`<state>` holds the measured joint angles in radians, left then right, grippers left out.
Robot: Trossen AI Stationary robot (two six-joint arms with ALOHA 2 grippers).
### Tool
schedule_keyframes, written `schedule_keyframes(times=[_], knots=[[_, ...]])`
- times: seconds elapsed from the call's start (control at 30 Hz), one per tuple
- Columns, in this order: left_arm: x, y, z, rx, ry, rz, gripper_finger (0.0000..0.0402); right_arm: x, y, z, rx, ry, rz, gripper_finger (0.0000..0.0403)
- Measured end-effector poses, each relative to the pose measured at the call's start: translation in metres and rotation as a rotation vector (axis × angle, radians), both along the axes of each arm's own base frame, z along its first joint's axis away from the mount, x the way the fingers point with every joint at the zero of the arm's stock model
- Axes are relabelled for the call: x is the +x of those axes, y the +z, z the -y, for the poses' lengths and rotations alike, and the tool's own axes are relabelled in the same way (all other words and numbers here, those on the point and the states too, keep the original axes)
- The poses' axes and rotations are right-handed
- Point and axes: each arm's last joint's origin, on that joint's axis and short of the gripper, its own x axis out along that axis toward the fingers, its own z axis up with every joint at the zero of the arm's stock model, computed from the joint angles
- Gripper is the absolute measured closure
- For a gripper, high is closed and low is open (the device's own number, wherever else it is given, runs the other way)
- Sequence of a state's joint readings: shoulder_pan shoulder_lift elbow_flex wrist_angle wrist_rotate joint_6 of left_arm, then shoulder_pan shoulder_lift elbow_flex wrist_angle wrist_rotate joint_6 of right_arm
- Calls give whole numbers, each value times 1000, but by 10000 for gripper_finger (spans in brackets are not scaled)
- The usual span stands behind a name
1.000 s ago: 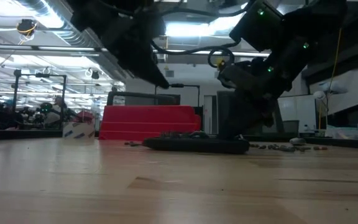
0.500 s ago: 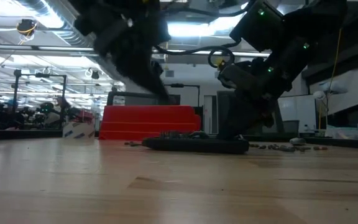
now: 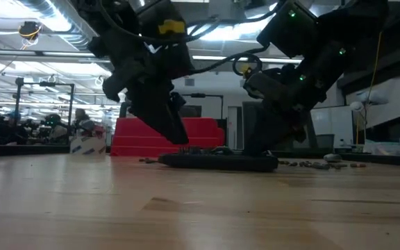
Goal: Prefit tool cases
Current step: Remove the screwdriver bit from the tool case
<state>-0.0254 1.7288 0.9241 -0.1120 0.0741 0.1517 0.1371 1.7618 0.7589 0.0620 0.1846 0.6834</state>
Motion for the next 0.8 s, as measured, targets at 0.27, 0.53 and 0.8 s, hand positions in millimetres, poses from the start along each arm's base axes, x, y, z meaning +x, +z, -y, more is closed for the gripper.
schedule_keyframes(times=[0.27,0.53,0.8], knots=[[2,-14,1,-6,3,-46,261,0,0,0,1,0,3,403],[3,-16,1,50,10,-39,296,1,1,0,-4,-5,21,403],[5,-14,-2,18,106,-13,396,1,1,0,-2,-5,23,403]])
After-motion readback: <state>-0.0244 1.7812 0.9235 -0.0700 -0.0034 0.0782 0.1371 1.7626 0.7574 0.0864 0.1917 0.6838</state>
